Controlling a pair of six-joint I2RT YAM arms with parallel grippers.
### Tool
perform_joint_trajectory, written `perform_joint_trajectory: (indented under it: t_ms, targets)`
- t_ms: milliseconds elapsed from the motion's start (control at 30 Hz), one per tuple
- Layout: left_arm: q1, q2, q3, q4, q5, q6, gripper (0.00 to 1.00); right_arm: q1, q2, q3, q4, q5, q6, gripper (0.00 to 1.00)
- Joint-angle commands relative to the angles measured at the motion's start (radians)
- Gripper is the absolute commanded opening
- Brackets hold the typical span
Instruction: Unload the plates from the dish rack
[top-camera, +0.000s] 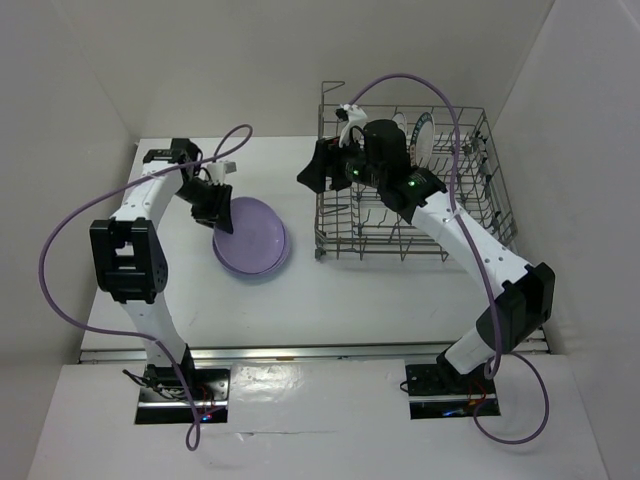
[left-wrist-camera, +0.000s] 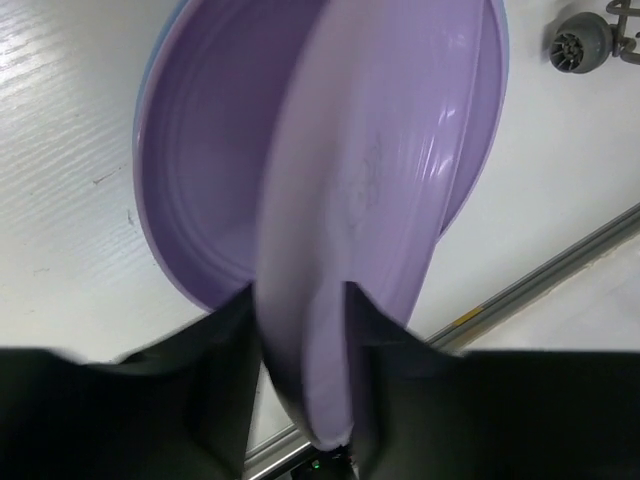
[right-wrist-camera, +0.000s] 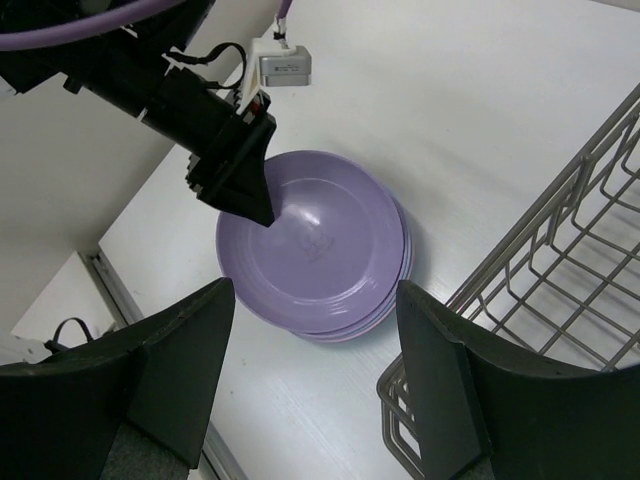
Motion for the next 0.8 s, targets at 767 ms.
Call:
perform_joint_trajectory:
  t_ms: [767]
  targets:
    - [-0.186, -0.058, -0.120, 0.159, -0.612, 0.048, 0.83, 0.009, -0.053, 0.018, -0.009, -0.006, -0.028, 0.73]
